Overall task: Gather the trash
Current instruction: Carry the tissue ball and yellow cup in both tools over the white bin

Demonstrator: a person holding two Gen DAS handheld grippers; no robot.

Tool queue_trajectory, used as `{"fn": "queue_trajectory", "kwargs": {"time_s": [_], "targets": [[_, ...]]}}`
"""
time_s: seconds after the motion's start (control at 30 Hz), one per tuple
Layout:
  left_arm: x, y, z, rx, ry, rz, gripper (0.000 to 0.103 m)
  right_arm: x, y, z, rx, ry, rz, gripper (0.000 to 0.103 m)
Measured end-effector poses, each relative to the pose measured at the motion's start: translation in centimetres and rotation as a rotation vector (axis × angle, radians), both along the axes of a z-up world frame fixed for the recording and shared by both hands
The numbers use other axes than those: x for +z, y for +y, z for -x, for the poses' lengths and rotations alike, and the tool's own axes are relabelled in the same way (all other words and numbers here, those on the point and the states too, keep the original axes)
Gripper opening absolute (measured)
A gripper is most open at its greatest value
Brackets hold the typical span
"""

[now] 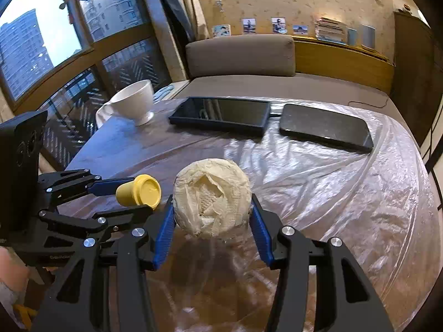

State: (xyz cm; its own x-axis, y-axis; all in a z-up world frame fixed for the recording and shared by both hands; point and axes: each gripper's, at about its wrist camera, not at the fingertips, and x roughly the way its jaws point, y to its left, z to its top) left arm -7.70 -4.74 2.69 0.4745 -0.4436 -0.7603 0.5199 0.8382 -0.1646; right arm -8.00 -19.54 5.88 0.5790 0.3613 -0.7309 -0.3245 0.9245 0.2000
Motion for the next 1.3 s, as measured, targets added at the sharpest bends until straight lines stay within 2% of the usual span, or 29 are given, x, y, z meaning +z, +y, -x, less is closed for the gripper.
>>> {"fn": "queue_trajectory", "kwargs": {"time_s": [0.43,0.93,1.07,1.3], "targets": [[-0.4,2.7,4.5,0.008,0.008,0.005,0.050,0.7,1.4,5.0,0.055,-0.016,-0.002,0.050],[0.9,4.1,10.5,0.007,-0.056,0.011,0.050,1.3,2.3,12.0,0.122,-0.041,-0.019,0.050],[1.2,4.1,12.2,0.001,-0.077,-0.009,0.050,1.4,2.5,13.5,0.139,-0.047,-0.007,0.050],[1.2,4.3,14.5,-0.014,-0.071,-0.007,0.050,1.0,3.0,15.7,0.173,-0.035,-0.013,0.050]]}}
